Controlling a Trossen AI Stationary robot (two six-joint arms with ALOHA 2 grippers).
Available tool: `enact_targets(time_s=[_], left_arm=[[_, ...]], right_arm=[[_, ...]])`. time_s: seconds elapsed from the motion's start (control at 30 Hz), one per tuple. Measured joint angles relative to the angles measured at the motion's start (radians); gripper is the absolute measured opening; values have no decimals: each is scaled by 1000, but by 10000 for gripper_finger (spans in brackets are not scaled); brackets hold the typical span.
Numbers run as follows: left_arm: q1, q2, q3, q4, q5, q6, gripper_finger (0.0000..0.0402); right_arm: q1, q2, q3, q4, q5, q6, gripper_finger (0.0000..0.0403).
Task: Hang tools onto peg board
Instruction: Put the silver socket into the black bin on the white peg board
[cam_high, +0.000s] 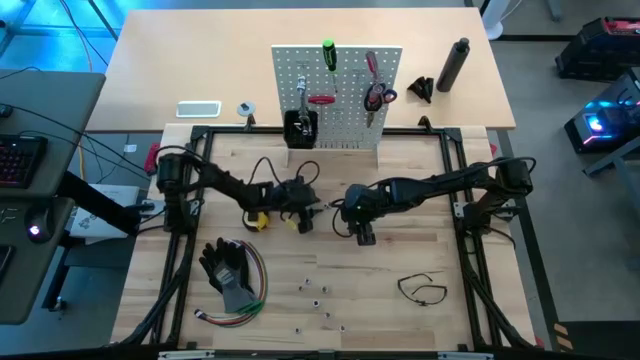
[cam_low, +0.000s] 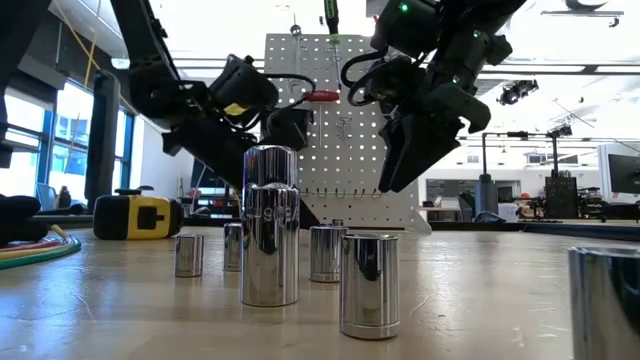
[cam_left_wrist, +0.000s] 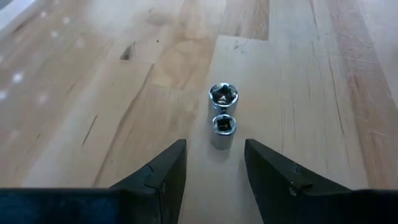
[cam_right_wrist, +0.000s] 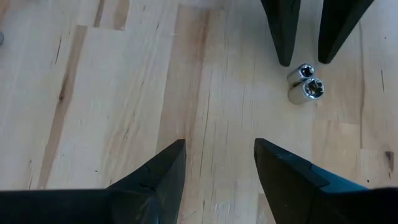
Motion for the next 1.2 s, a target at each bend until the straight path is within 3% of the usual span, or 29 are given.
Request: enact_targets(time_s=[0.5,0.87,1.2], left_arm=[[17,4,9,19,33,-8,156],[17,94,84,-6,11,-51,155],[18,89,87,-57,16,-24,86]], right_arm=[[0,0,0,31,0,-12,186],[1,0,0,22,0,-9,186],[1,0,0,17,0,-16,186]])
